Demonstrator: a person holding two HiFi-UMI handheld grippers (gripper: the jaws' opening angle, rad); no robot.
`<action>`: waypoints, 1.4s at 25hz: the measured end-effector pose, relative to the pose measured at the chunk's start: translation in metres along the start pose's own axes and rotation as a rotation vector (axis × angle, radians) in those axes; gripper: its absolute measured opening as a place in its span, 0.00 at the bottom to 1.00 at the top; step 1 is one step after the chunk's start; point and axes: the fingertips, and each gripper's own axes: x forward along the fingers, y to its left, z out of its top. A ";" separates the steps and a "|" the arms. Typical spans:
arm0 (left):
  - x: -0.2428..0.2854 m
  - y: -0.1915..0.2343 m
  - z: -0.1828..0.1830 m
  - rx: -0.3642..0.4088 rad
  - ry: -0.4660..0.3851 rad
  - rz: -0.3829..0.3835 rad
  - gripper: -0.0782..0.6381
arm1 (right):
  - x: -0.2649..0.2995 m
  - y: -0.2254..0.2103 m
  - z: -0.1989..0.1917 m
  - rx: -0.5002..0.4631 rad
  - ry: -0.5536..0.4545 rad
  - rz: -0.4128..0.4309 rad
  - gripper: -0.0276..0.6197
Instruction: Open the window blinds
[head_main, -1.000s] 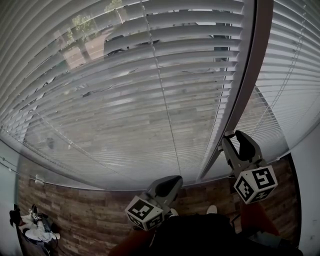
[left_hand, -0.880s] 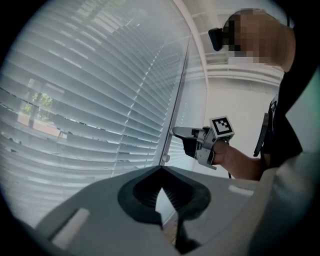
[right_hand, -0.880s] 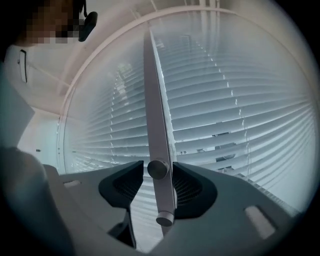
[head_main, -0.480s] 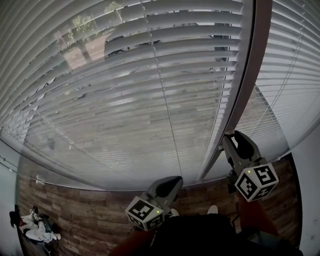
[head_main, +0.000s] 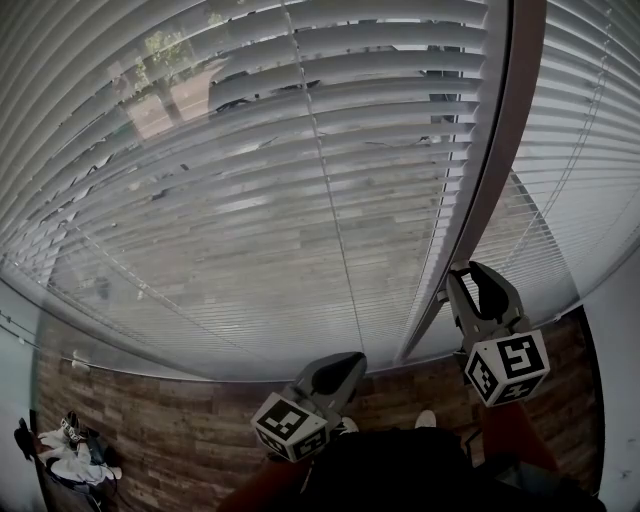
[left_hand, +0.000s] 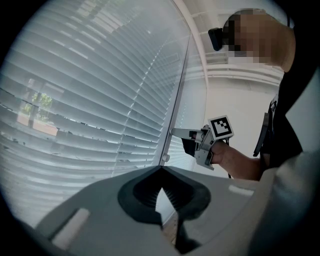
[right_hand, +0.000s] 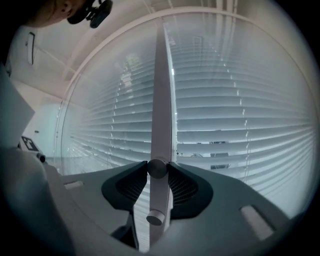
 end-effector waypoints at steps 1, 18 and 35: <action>0.000 0.000 0.000 0.000 0.001 0.000 0.11 | 0.000 0.001 0.000 -0.053 0.010 -0.011 0.28; 0.000 0.000 -0.001 -0.006 0.000 0.000 0.11 | 0.000 0.008 -0.005 -0.758 0.136 -0.166 0.27; 0.002 -0.004 -0.003 -0.015 0.006 -0.012 0.11 | -0.012 0.003 0.012 -0.101 -0.055 -0.025 0.35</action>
